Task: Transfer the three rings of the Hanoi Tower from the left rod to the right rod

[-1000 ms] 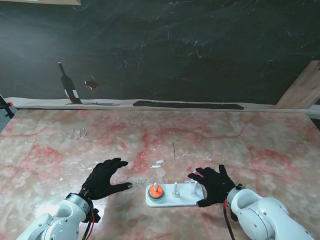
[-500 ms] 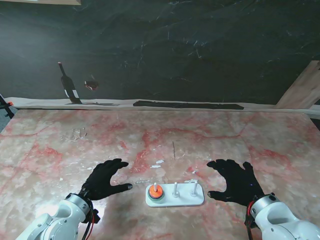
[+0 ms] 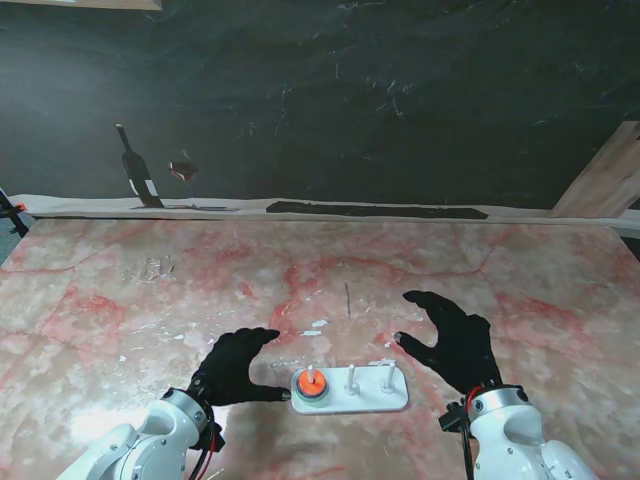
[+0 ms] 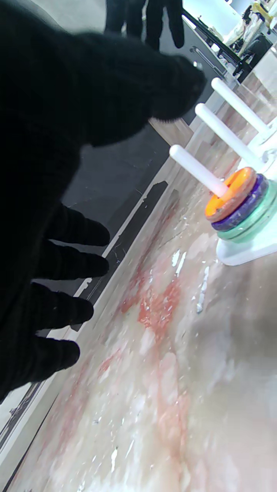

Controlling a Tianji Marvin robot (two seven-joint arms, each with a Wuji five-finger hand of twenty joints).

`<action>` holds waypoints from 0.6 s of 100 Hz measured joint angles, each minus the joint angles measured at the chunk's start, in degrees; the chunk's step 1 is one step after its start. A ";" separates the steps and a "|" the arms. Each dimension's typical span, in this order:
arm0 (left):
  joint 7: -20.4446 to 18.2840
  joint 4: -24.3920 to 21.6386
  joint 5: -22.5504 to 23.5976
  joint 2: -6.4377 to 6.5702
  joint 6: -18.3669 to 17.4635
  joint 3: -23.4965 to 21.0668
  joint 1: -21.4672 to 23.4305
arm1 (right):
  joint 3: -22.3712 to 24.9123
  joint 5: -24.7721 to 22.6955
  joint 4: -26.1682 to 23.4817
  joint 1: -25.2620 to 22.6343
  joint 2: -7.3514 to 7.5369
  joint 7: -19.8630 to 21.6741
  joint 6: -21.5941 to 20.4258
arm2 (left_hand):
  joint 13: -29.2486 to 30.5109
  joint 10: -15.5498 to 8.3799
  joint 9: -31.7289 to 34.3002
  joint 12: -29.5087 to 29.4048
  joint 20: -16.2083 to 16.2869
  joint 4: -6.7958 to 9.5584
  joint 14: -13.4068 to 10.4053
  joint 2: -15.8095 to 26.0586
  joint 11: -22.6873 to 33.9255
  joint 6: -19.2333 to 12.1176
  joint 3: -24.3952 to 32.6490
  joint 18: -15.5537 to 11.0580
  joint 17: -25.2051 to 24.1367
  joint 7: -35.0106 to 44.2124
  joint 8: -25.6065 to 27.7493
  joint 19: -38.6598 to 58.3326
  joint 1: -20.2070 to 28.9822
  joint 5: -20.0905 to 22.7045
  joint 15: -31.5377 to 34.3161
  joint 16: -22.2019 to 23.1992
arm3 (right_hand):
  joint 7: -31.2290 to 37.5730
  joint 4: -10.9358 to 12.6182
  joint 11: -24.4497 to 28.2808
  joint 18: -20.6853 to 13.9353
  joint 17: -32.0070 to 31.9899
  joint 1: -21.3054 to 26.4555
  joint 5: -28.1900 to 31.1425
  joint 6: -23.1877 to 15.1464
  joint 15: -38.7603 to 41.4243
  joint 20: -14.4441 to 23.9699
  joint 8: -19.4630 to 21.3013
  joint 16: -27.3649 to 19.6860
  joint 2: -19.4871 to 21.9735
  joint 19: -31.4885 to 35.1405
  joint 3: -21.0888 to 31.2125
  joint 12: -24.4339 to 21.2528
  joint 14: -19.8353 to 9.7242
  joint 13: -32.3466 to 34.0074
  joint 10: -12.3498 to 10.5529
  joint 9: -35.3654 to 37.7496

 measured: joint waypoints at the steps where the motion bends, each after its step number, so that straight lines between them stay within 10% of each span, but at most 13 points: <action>1: -0.06 0.06 0.06 0.00 0.03 0.11 -0.08 | -0.12 0.07 0.20 0.07 -0.04 -0.45 -0.15 | -0.01 0.00 0.00 0.04 -0.25 0.17 0.01 -0.06 0.00 0.02 0.27 0.07 0.03 -0.74 0.00 -0.26 0.00 -0.31 -0.28 0.00 | 0.01 0.00 0.00 -0.02 -0.01 0.24 0.00 0.00 -0.03 -0.01 0.00 -0.01 0.05 0.00 0.01 0.00 0.00 -0.03 0.01 0.00; 60: 1.24 9.46 3.22 0.18 -0.50 11.04 -8.79 | -0.39 6.41 4.45 2.48 -0.73 1.03 -2.79 | -1.71 0.57 -1.21 8.91 -12.28 2.99 0.11 -0.89 -4.15 0.20 1.08 0.13 0.83 -8.25 -3.52 -3.68 -0.68 -0.43 -1.86 -1.46 | 1.54 0.16 -0.65 -0.02 -1.27 2.56 2.88 0.17 -1.94 -2.94 0.13 -0.06 1.90 -1.02 -2.25 -0.19 0.66 -0.99 2.15 0.59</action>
